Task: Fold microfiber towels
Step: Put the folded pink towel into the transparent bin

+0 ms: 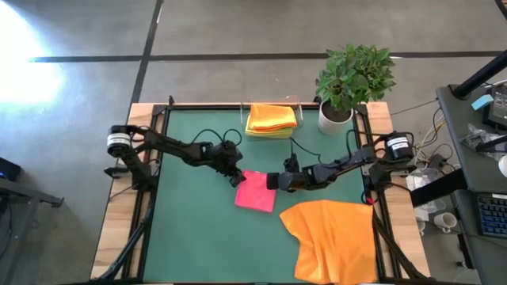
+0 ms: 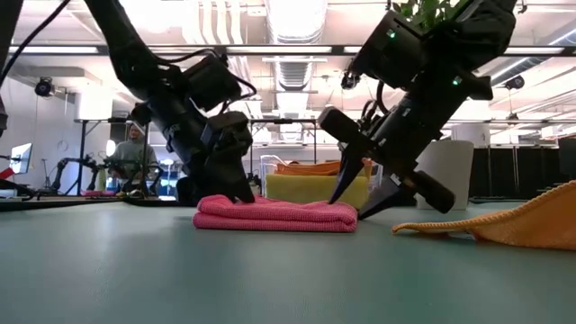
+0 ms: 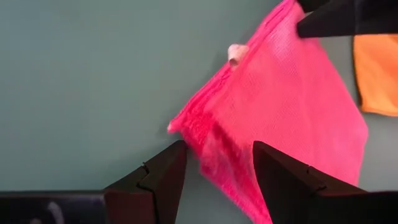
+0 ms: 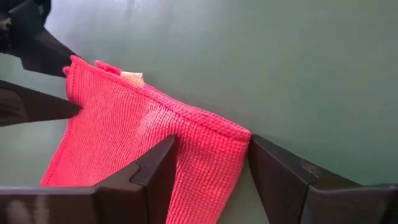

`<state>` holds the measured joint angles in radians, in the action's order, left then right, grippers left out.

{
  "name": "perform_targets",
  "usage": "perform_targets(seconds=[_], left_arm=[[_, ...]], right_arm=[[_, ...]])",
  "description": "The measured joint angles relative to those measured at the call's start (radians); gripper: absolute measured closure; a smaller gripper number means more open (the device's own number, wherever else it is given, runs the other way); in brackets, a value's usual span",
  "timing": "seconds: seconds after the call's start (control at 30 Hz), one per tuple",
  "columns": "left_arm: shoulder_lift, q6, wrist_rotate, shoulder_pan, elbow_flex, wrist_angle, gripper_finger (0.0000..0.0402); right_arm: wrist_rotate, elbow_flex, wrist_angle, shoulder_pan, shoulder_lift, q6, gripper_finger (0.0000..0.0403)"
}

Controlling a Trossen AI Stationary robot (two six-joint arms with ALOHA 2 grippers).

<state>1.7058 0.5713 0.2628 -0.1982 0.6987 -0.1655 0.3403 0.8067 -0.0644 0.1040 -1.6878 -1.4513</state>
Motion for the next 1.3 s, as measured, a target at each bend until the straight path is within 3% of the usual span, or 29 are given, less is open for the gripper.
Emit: perform_targets(seconds=[0.23, 0.43, 0.83, 1.1, 1.3], left_arm=[[0.033, 0.000, 0.050, 0.000, 0.012, -0.106, 0.0226], [0.033, -0.007, 0.059, 0.001, 0.016, -0.108, 0.0233], [0.033, -0.008, 0.061, 0.002, 0.033, -0.116, 0.0394], [0.007, -0.008, 0.061, 0.003, 0.052, -0.116, 0.0395], [-0.035, -0.008, 0.060, 0.003, 0.056, -0.120, 0.0399]], right_arm=[[-0.004, 0.007, 0.000, -0.003, -0.001, 0.023, 0.0218], [-0.007, 0.007, -0.001, -0.003, -0.002, 0.039, 0.0263], [-0.003, 0.007, -0.074, -0.003, 0.002, 0.117, 0.0381], [0.003, 0.007, -0.079, 0.005, 0.059, 0.178, 0.0391], [0.079, 0.007, -0.076, 0.014, 0.142, 0.244, 0.0392]])
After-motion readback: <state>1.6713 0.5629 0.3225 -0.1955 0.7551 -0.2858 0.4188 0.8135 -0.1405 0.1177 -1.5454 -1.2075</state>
